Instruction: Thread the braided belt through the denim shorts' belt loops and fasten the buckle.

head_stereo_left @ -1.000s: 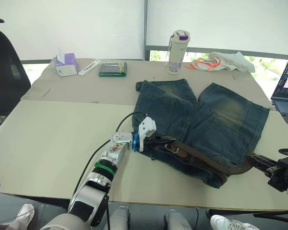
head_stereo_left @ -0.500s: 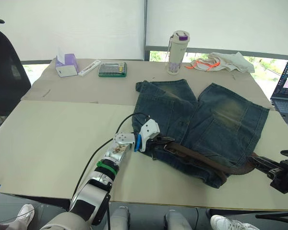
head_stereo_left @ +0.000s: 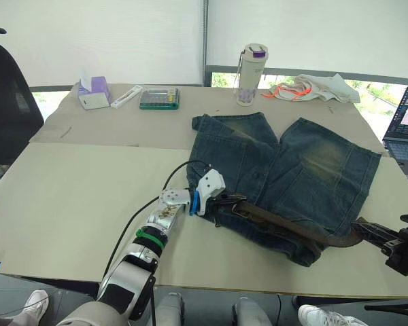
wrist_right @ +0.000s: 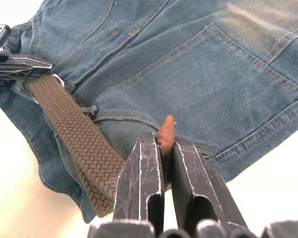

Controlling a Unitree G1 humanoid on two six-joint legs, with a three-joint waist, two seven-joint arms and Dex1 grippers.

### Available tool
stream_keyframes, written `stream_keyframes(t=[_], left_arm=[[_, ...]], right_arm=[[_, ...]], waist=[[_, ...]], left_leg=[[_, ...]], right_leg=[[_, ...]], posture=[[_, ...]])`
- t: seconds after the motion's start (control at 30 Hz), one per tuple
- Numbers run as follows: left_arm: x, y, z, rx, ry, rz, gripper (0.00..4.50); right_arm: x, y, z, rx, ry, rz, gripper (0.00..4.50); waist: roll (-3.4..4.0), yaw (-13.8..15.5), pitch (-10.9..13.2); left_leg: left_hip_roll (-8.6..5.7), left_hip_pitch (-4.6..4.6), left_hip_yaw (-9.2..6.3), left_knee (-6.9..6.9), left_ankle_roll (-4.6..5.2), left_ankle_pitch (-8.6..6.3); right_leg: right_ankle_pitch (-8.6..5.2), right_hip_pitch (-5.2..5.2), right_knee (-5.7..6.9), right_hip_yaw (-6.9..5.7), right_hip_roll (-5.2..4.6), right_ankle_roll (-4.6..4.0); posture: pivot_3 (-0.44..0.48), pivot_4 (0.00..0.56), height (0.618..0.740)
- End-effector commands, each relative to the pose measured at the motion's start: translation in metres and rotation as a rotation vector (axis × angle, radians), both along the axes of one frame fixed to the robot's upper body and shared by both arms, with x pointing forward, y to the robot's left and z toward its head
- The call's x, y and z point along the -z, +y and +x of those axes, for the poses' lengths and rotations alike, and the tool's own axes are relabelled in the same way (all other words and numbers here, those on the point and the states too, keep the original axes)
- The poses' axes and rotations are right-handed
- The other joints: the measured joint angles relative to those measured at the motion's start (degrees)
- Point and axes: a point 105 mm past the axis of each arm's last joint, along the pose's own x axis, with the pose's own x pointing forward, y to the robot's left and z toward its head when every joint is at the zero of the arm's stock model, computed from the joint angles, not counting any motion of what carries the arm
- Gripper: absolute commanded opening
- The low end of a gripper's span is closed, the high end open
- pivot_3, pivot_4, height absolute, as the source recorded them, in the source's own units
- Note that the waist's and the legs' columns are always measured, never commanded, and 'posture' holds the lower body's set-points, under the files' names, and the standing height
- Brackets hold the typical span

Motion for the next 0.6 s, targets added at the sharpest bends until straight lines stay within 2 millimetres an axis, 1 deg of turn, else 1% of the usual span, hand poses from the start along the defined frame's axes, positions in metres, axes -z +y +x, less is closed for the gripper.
stream_keyframes(t=[0.03, 0.13, 0.2, 0.27, 0.33, 0.43, 0.53, 0.6], left_arm=[[0.026, 0.001, -0.011, 0.046, 0.012, 0.120, 0.01], [0.037, -0.004, -0.019, 0.091, -0.006, 0.176, 0.01], [0.051, -0.006, -0.023, 0.107, -0.004, 0.244, 0.01], [0.062, -0.005, -0.023, 0.098, -0.011, 0.309, 0.01], [0.074, -0.004, -0.026, 0.115, -0.022, 0.380, 0.01], [0.089, 0.000, -0.031, 0.150, -0.027, 0.481, 0.01], [0.101, 0.007, -0.031, 0.140, 0.018, 0.560, 0.01], [0.105, 0.011, -0.031, 0.126, 0.060, 0.577, 0.01]], right_arm=[[-0.009, -0.006, -0.001, 0.017, -0.021, -0.035, 0.00], [-0.009, -0.007, -0.001, 0.019, -0.020, -0.038, 0.00], [-0.010, -0.008, -0.002, 0.024, -0.020, -0.041, 0.00], [-0.010, -0.009, -0.003, 0.030, -0.018, -0.046, 0.00], [-0.011, -0.009, -0.003, 0.034, -0.019, -0.047, 0.00], [-0.011, -0.010, -0.004, 0.037, -0.018, -0.050, 0.00], [-0.014, -0.011, -0.005, 0.040, -0.024, -0.053, 0.00], [-0.015, -0.011, -0.005, 0.040, -0.025, -0.055, 0.00]], waist=[[0.03, 0.0, 0.0], [0.06, 0.1, -0.1], [0.07, 0.2, -0.2], [0.05, 0.3, -0.3], [-0.03, 0.7, -0.4], [-0.11, 1.3, -0.8], [-0.39, 1.5, -1.7], [-0.38, 1.5, -2.1]], left_leg=[[0.00, 0.01, 0.00, 0.00, 0.00, 0.00], [-0.01, 0.04, 0.00, 0.00, 0.00, 0.00], [-0.01, 0.10, 0.00, 0.00, 0.00, 0.00], [-0.01, 0.19, 0.00, -0.01, 0.02, -0.02], [-0.02, 0.45, 0.00, -0.02, 0.07, -0.06], [-0.06, 0.56, 0.00, -0.02, 0.10, -0.10], [-0.08, 0.56, 0.00, -0.03, 0.13, -0.13], [-0.08, 0.60, 0.00, -0.04, 0.20, -0.17]], right_leg=[[0.00, 0.01, 0.00, 0.00, 0.00, 0.00], [0.00, 0.07, -0.02, 0.00, 0.00, 0.00], [0.00, 0.16, -0.04, 0.00, 0.00, 0.01], [-0.01, 0.31, -0.09, -0.01, 0.00, 0.02], [-0.11, 0.68, -0.27, -0.05, -0.02, 0.18], [-0.25, 0.90, -0.42, -0.06, -0.06, 0.42], [-0.27, 0.93, -0.50, -0.05, -0.09, 0.46], [-0.28, 0.98, -0.56, -0.05, -0.09, 0.48]], posture=[[0.000, 0.150, 0.740], [0.000, 0.150, 0.740], [0.000, 0.150, 0.740], [0.000, 0.150, 0.740], [0.000, 0.150, 0.740], [0.000, 0.150, 0.740], [0.000, 0.150, 0.740], [0.000, 0.150, 0.740]])
